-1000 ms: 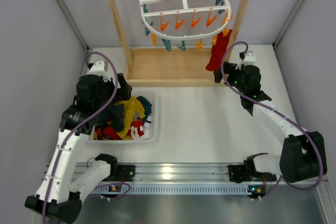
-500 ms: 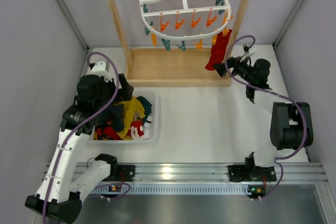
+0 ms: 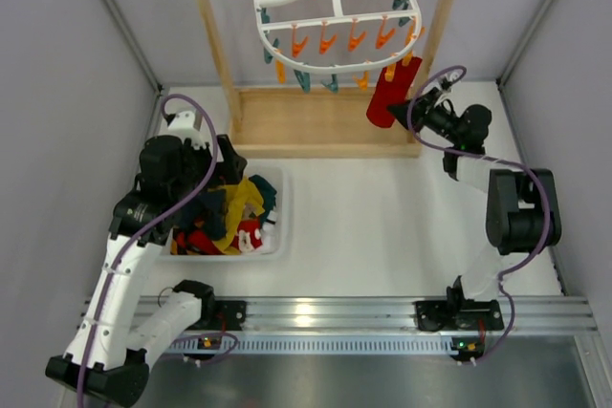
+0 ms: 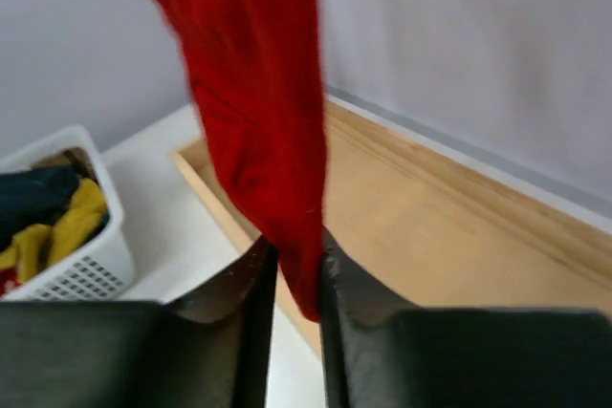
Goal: Remove the socks clipped to the hanger
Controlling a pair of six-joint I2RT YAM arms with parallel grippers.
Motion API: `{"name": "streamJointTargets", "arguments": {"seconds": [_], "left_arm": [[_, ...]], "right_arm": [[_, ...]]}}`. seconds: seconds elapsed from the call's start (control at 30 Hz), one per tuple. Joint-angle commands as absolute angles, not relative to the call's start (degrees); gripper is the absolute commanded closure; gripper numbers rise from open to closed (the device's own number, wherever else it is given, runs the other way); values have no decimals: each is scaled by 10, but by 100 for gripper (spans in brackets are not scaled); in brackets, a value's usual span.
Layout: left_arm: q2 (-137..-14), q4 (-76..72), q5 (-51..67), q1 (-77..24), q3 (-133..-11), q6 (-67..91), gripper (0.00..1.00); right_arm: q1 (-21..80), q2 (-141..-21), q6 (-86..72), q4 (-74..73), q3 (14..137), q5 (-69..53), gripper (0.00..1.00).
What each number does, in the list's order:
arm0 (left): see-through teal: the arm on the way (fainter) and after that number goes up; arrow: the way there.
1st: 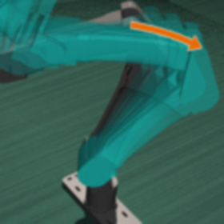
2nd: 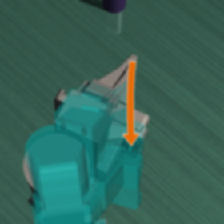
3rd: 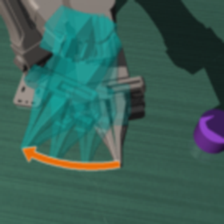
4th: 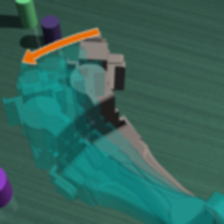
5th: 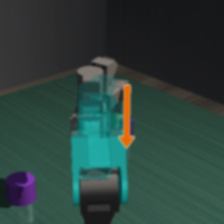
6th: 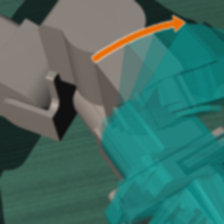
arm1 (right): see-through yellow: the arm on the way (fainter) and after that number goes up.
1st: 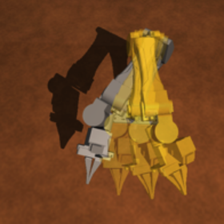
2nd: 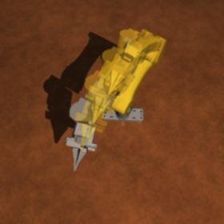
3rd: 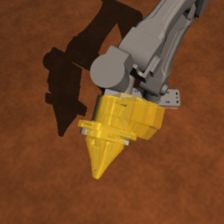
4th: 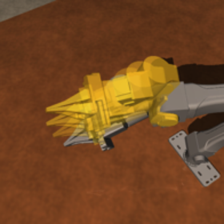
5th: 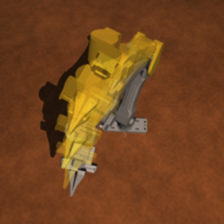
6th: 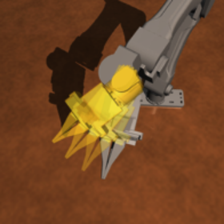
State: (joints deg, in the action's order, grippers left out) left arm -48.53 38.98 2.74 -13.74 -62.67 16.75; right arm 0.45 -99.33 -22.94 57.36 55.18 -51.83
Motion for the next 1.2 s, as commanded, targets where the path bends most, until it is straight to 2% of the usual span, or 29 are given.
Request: {"name": "streamJointTargets", "arguments": {"seconds": [0.0, 0.07, 0.1, 0.23, 0.37, 0.6, 0.67, 0.9, 1.0, 1.17], "left_arm": [[-481, 358, 40, -136, -657, 172, 2], [-472, 358, 35, -136, -669, 179, 2], [-464, 359, 26, -136, -675, 189, 2], [-460, 359, 13, -137, -720, 207, 2], [-496, 360, 39, -137, -760, 215, 2], [-547, 361, 34, -194, -856, 228, 2], [-569, 361, -23, -226, -875, 221, 2], [-656, 367, -242, -455, -958, 185, 2], [-690, 368, -300, -502, -996, 169, 2], [-748, 373, -363, -510, -1066, 132, 1]], "right_arm": [[25, -976, -298, 747, 510, -525, 84], [38, -955, -307, 770, 478, -511, 98], [45, -935, -309, 771, 467, -492, 100], [83, -860, -268, 729, 394, -414, 100], [157, -766, -166, 602, 355, -282, 100], [335, -676, -68, 435, 384, -61, 100], [369, -675, -47, 404, 397, -12, 100], [523, -742, 34, 343, 486, 147, 100], [570, -775, 56, 343, 518, 196, 100], [630, -835, 100, 347, 566, 270, 100]]}}
